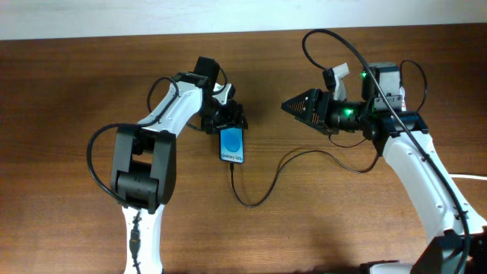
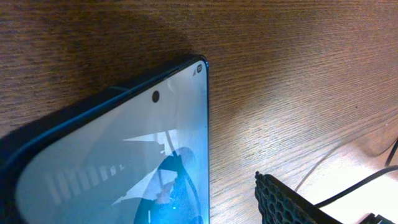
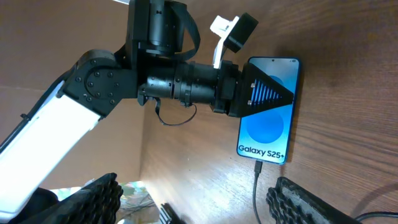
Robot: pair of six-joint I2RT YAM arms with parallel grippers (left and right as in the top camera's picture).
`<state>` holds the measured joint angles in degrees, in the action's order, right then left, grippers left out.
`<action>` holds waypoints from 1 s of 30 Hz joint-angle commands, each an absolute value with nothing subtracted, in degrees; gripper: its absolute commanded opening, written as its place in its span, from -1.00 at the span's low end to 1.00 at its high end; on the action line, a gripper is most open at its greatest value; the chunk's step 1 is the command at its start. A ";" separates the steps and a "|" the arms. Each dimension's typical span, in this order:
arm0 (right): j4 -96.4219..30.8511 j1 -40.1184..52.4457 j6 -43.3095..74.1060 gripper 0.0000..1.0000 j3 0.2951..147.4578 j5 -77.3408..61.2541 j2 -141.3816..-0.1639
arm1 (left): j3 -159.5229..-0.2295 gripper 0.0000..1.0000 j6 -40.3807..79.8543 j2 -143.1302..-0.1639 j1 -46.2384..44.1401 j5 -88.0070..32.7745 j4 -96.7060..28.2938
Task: Plug charger to phone and switch on socket
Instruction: 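Lower the plugged phone flat onto the table with the left gripper and release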
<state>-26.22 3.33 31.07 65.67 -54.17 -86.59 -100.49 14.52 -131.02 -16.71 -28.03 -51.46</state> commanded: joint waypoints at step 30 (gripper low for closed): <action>-27.07 2.98 28.27 0.64 65.80 -53.01 -86.63 | -100.82 0.99 14.06 -129.38 -16.71 -12.16 -53.25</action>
<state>-27.03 3.33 30.06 65.67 -53.89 -86.59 -100.73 14.39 -129.51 -16.91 -15.51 -53.15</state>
